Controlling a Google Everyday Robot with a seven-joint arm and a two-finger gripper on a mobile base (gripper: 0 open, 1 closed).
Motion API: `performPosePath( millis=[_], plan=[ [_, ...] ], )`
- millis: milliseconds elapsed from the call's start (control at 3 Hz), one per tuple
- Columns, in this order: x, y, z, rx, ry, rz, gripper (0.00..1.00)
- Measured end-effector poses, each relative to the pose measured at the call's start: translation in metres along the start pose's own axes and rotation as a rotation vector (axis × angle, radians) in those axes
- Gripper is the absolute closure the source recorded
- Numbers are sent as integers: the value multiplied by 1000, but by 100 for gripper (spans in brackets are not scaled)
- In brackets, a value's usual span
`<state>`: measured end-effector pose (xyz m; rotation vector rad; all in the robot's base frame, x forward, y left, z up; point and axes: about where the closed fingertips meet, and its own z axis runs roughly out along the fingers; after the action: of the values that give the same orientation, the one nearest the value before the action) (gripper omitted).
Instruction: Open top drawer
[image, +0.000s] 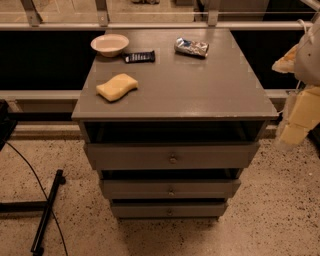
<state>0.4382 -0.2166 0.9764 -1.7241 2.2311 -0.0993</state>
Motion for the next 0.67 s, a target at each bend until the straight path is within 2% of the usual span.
performPosePath(
  millis=[667],
  plan=[
    [-1,-2,12,15,11,8,0]
  ],
)
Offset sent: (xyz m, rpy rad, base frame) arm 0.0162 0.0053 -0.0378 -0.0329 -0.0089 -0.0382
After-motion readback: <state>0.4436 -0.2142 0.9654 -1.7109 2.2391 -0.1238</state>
